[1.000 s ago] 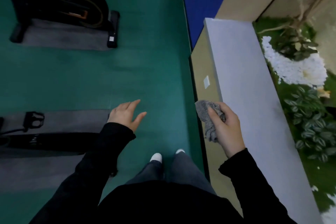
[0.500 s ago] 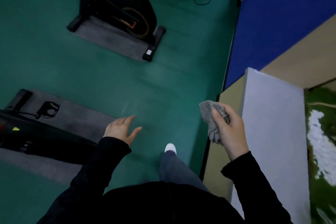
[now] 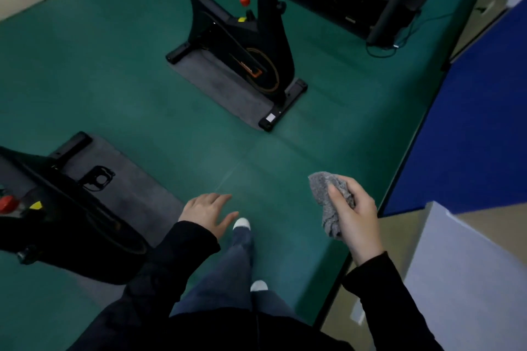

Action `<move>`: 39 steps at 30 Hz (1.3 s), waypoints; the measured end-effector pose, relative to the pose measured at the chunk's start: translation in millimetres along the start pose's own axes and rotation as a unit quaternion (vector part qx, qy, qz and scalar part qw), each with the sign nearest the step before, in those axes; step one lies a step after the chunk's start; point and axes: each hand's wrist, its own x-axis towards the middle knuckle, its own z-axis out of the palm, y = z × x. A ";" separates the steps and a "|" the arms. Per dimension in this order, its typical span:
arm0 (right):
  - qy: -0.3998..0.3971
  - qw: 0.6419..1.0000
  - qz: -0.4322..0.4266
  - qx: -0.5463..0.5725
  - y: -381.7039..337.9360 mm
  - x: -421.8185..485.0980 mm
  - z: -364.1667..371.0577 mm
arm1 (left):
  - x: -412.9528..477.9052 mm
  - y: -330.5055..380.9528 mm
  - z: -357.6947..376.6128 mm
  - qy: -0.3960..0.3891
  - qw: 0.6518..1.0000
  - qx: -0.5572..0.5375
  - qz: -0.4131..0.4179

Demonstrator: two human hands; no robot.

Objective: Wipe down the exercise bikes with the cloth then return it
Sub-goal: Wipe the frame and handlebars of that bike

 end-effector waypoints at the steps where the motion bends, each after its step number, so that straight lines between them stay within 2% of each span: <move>1: -0.009 1.000 -0.004 0.001 -3.7 14.8 3.9 | 10.0 -3.1 -2.7 0.001 1.000 -0.002 -0.008; 5: -0.039 0.998 -0.036 -0.017 -19.4 74.3 30.1 | 61.6 -17.2 -18.1 -0.005 0.999 -0.022 -0.047; 13: -0.089 0.993 -0.070 -0.036 -70.2 199.3 68.1 | 181.3 -24.7 -86.6 0.043 0.996 -0.059 -0.054; 19: -0.153 0.986 -0.067 -0.031 -91.4 278.4 84.0 | 218.4 -35.2 -108.5 0.050 0.986 -0.101 -0.119; 23: -0.208 0.975 -0.074 -0.035 -104.9 342.6 103.0 | 241.7 -44.6 -118.9 0.066 0.972 -0.118 -0.191; 28: -0.339 0.931 -0.116 -0.063 -137.5 417.8 135.4 | 265.8 -35.6 -124.8 0.108 0.929 -0.166 -0.313; 32: -0.405 0.901 -0.140 -0.075 -162.6 461.0 164.4 | 273.2 -25.3 -125.5 0.128 0.895 -0.190 -0.383; 39: -0.514 0.836 -0.168 -0.097 -181.3 473.6 235.2 | 254.5 -31.1 -125.6 0.169 0.812 -0.263 -0.493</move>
